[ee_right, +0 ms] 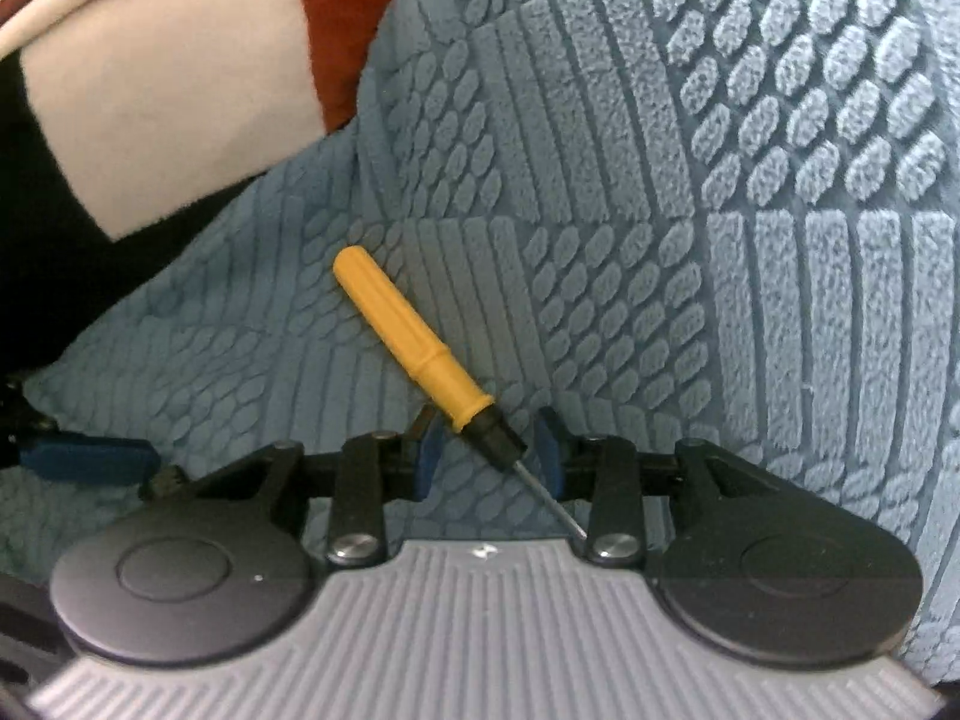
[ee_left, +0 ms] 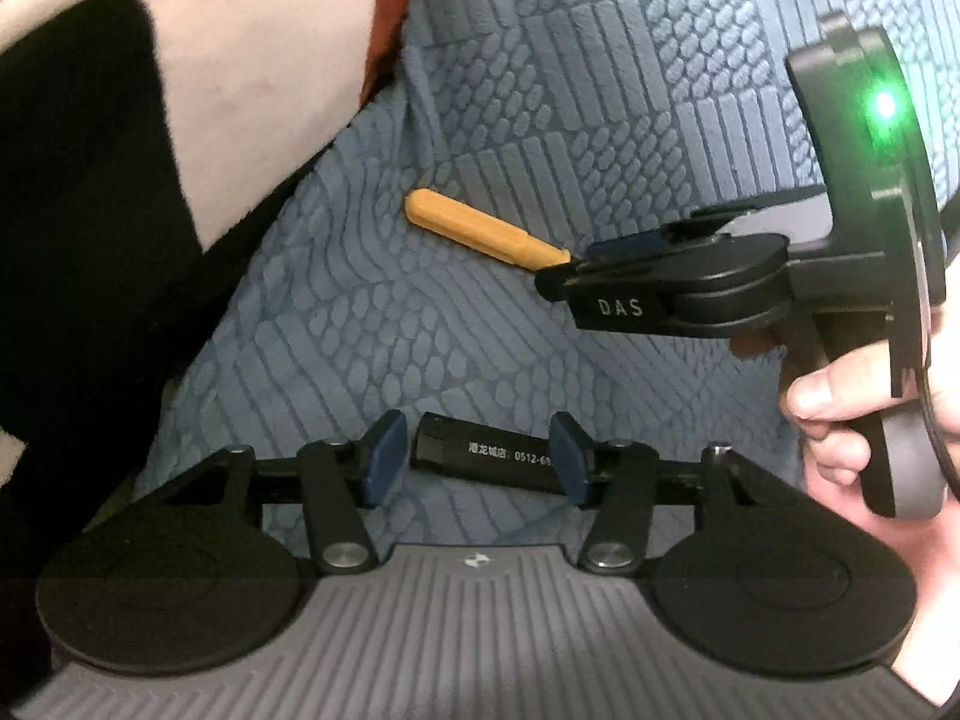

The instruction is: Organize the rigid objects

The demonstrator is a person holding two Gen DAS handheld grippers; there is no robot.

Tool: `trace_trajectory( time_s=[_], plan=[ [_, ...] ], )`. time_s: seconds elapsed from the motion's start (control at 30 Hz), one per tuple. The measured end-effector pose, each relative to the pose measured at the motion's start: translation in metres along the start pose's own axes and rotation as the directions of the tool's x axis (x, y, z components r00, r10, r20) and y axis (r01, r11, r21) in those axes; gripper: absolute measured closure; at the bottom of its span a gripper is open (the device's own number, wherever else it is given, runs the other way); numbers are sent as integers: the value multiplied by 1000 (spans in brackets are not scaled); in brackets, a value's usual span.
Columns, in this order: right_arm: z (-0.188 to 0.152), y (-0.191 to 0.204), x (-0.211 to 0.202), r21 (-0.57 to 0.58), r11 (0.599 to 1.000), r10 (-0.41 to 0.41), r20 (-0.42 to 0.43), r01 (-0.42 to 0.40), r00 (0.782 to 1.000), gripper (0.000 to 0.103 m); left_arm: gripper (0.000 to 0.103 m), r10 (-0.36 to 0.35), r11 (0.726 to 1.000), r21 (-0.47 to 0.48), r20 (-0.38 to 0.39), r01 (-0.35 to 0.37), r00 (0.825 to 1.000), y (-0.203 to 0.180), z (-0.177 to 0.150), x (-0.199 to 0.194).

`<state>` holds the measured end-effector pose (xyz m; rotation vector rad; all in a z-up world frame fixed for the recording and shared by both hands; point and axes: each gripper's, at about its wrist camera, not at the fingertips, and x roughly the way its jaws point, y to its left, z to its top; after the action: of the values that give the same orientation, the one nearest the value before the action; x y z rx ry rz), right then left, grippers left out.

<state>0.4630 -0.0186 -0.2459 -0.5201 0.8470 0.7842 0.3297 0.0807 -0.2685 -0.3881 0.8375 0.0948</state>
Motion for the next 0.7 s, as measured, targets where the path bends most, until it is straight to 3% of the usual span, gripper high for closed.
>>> trace_trajectory(
  time_s=[0.07,0.2,0.3,0.5,0.63,0.7],
  plan=[
    [2,-2,0,6,1000,26,-31,-26,999,74,41,-23,999,-38,-7,23,1000,5,2,-1],
    [17,-4,1,14,1000,0,-114,2,993,74,35,-62,989,-134,-13,60,998,20,8,-4],
    [13,-3,-11,34,999,-25,-126,30,992,75,35,-102,978,-187,-21,96,995,27,11,-5],
    [-9,-2,-42,114,985,-109,-164,128,981,75,35,-99,983,-156,-23,94,995,23,10,-12],
    [-31,10,-59,158,978,-104,-189,135,976,84,35,-103,982,-164,-45,94,994,24,8,-10],
    [-43,18,-69,179,973,-112,-196,148,974,93,35,-106,978,-185,-61,93,992,24,8,-6]
  ],
)
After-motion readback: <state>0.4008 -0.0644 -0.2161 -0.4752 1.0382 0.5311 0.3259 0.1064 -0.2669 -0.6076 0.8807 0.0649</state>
